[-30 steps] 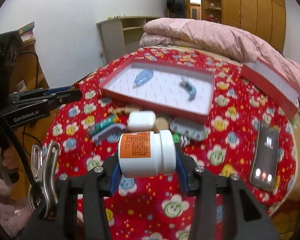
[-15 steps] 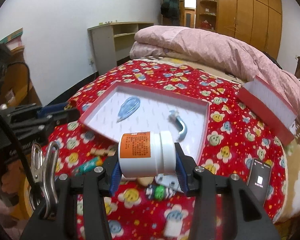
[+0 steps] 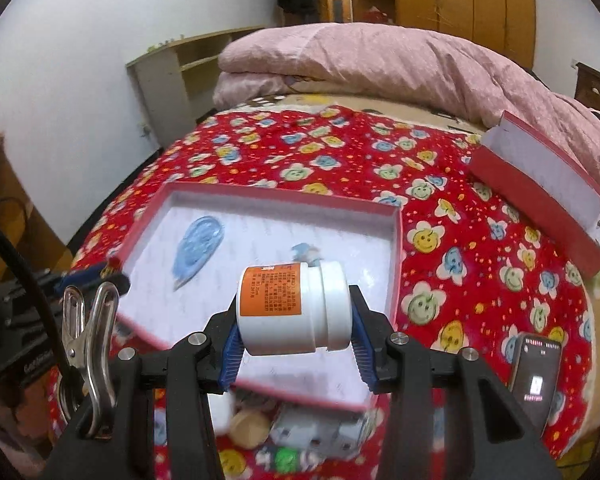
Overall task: Organize rigid objects
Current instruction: 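Carry the bottle with the right tool while the left tool carries the figurine into the tray, then open the right tool releasing the bottle while the left tool releases the figurine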
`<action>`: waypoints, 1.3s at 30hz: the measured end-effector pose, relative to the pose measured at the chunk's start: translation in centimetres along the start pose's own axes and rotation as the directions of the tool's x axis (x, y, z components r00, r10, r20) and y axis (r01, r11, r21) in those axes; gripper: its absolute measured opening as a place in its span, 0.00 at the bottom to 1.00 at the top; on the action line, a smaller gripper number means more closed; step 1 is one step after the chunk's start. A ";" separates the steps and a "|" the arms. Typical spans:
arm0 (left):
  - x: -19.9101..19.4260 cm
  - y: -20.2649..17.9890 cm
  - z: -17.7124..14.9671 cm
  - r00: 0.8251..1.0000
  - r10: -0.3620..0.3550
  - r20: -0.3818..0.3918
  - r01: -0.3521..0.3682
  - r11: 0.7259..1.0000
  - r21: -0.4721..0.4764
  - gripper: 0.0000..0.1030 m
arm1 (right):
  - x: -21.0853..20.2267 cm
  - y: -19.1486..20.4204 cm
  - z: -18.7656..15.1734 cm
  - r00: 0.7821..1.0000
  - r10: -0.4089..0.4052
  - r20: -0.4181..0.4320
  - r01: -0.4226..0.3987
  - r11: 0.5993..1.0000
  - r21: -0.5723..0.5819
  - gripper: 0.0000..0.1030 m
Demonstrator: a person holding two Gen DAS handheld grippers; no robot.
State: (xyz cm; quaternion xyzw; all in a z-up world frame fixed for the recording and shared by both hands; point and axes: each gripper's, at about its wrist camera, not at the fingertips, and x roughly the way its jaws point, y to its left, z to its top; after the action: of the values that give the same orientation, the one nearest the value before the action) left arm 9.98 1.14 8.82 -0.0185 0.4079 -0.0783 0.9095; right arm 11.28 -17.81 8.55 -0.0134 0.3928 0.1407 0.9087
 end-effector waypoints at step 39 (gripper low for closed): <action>6.2 -0.9 -0.2 0.998 0.041 -0.045 -0.038 0.998 0.056 0.51 | 9.0 -3.0 2.9 0.999 -0.027 -0.021 0.030 0.991 0.130 0.57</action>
State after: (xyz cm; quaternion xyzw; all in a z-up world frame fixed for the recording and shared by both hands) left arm 13.78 -0.75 4.23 0.0166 0.4266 -0.0720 0.9014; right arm 19.99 -18.06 3.86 0.0392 0.4097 0.1015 0.9057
